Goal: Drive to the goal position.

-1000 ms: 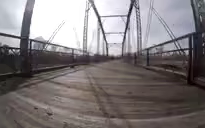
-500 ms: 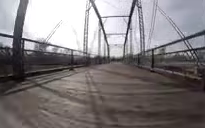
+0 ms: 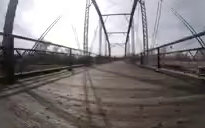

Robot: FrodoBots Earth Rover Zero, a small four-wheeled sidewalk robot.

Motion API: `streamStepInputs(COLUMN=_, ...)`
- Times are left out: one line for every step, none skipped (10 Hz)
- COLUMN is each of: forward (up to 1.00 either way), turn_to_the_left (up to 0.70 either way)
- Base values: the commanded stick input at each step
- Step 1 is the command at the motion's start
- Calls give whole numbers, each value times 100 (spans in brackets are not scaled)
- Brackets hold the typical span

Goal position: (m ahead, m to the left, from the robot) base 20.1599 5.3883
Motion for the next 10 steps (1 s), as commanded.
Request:
streamStepInputs(forward=100, turn_to_the_left=-25)
streamStepInputs(forward=100, turn_to_the_left=-6)
streamStepInputs(forward=100, turn_to_the_left=0)
streamStepInputs(forward=100, turn_to_the_left=0)
streamStepInputs(forward=100, turn_to_the_left=0)
streamStepInputs(forward=100, turn_to_the_left=0)
streamStepInputs(forward=100, turn_to_the_left=0)
streamStepInputs(forward=100, turn_to_the_left=0)
streamStepInputs(forward=100, turn_to_the_left=0)
streamStepInputs(forward=100, turn_to_the_left=-1)
